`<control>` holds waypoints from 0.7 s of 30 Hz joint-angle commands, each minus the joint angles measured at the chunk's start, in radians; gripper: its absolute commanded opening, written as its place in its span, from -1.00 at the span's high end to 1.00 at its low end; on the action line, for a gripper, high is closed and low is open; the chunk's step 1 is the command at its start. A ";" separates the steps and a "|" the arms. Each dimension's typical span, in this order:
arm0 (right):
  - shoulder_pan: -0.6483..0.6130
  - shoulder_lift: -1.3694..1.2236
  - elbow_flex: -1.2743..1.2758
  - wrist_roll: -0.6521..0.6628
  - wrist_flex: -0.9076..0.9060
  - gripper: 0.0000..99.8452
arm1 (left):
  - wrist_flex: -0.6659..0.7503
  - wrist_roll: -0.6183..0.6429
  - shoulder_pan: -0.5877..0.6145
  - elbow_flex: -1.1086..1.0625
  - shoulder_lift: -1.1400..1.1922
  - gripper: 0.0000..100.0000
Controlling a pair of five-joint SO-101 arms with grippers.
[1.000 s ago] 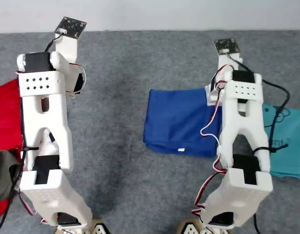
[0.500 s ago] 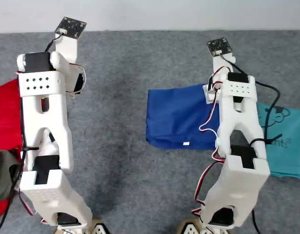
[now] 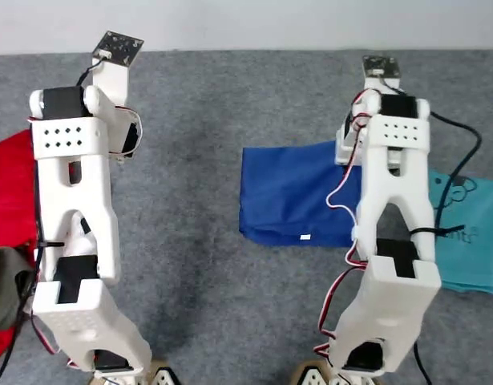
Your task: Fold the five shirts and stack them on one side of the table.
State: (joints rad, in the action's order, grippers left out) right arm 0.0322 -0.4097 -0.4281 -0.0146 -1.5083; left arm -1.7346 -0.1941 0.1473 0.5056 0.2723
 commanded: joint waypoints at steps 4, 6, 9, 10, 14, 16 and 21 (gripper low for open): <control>-0.036 -0.105 -0.051 -0.117 -0.047 0.39 | -0.015 -0.011 0.000 0.007 -0.055 0.97; -0.035 -0.160 -0.051 -0.135 -0.041 0.39 | -0.017 -0.009 0.002 0.007 -0.055 0.97; -0.036 -0.239 -0.051 -0.138 -0.038 0.39 | -0.017 -0.009 0.002 0.007 -0.055 0.97; -0.038 -0.260 -0.051 -0.138 -0.038 0.40 | -0.017 -0.009 0.002 0.007 -0.055 0.97; -0.067 -0.306 -0.054 -0.127 -0.048 0.68 | -0.017 -0.008 0.002 0.001 -0.055 0.97; -0.084 -0.308 -0.054 -0.106 -0.048 0.91 | -0.017 -0.008 0.000 -0.012 -0.055 0.97; -0.125 -0.306 -0.054 0.002 -0.096 0.99 | -0.017 -0.008 0.002 -0.045 -0.063 0.97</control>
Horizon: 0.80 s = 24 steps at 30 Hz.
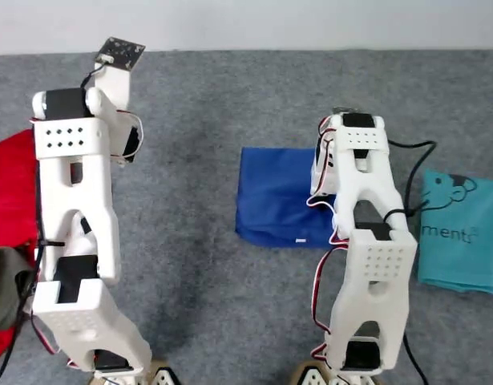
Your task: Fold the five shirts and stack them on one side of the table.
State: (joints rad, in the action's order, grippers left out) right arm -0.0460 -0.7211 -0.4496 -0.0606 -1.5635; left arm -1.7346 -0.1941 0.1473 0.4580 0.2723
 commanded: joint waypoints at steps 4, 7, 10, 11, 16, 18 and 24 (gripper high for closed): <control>-0.088 0.007 -0.032 0.153 -0.119 0.98 | -0.017 -0.008 0.002 0.001 -0.063 0.97; -0.113 0.018 -0.032 0.247 -0.174 0.98 | -0.017 -0.008 0.002 0.001 -0.063 0.97; -0.116 0.054 -0.032 0.367 -0.216 0.98 | -0.017 -0.008 0.002 0.001 -0.063 0.97; -0.113 0.070 -0.029 0.411 -0.223 0.98 | -0.017 -0.009 0.002 0.001 -0.063 0.97; -0.030 0.113 -0.028 0.634 -0.225 0.98 | -0.017 -0.012 0.002 0.001 -0.063 0.97; 0.015 0.107 -0.031 0.743 -0.222 0.98 | -0.017 -0.012 0.002 0.001 -0.063 0.97; 0.142 0.094 -0.034 0.971 -0.027 0.98 | -0.012 -0.012 -0.003 0.001 -0.058 0.97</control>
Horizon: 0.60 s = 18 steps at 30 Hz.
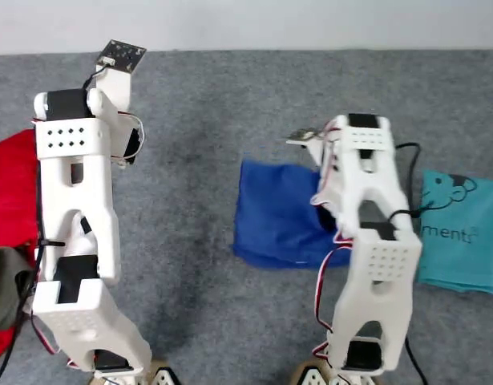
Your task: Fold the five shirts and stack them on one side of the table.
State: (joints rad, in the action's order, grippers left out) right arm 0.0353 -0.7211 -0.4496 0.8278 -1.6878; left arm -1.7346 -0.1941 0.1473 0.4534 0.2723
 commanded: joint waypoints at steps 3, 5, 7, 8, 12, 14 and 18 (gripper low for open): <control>0.097 0.093 -0.034 0.157 0.240 0.98 | -0.012 -0.012 -0.005 0.005 -0.058 0.97; 0.110 0.093 -0.034 0.210 0.335 0.98 | -0.012 -0.012 -0.005 0.005 -0.058 0.97; 0.108 0.097 -0.034 0.258 0.426 0.98 | -0.015 -0.012 -0.005 0.005 -0.058 0.97; 0.104 0.097 -0.034 0.270 0.464 0.98 | -0.015 -0.012 -0.005 0.005 -0.058 0.97; 0.071 0.091 -0.034 0.275 0.570 0.98 | -0.015 -0.012 -0.005 0.005 -0.057 0.97; 0.056 0.097 -0.034 0.275 0.581 0.97 | -0.015 -0.012 -0.005 0.005 -0.057 0.97; 0.047 0.140 -0.034 0.176 0.561 0.83 | -0.017 -0.012 -0.003 0.005 -0.061 0.97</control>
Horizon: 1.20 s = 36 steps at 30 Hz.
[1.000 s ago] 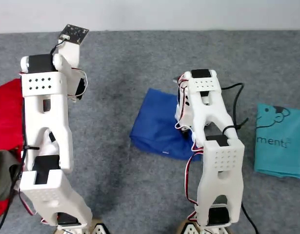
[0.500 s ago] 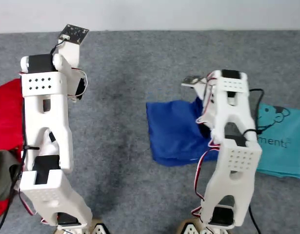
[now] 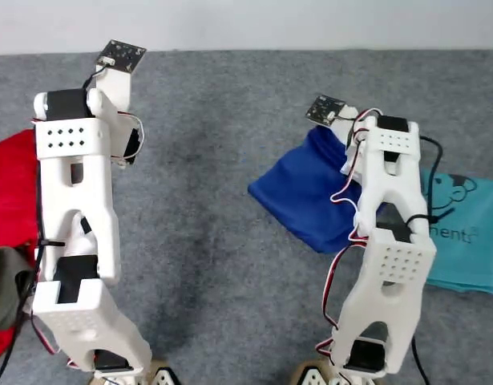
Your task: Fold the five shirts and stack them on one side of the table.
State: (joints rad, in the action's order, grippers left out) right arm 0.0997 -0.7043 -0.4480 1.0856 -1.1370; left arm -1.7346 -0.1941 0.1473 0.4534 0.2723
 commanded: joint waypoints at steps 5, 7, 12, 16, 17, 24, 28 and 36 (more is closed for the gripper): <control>-0.015 0.229 -0.034 -0.534 -0.008 0.61 | -0.017 -0.014 -0.003 0.005 -0.060 0.97; -0.021 0.272 -0.034 -0.715 -0.050 0.55 | -0.017 -0.014 -0.006 0.005 -0.060 0.97; -0.070 0.366 -0.034 -1.030 -0.185 0.52 | -0.015 -0.014 -0.006 0.005 -0.063 0.97; -0.124 0.407 -0.034 -1.154 -0.329 0.52 | -0.017 -0.014 -0.006 0.005 -0.063 0.97; -0.137 0.414 -0.034 -1.183 -0.366 0.52 | -0.017 -0.014 -0.006 0.005 -0.063 0.97; -0.171 0.415 -0.034 -1.476 -0.562 0.52 | -0.017 -0.009 -0.006 0.008 -0.064 0.97; -0.189 0.407 -0.028 -1.577 -0.582 0.52 | -0.017 -0.008 -0.006 0.008 -0.064 0.97; -0.186 0.245 -0.029 -1.725 -0.507 0.09 | -0.018 -0.008 0.000 0.008 -0.064 0.97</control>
State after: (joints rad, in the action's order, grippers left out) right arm -0.0798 -0.4404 -0.4480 -0.5992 -1.6694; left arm -1.7346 -0.1941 0.1473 0.4534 0.2723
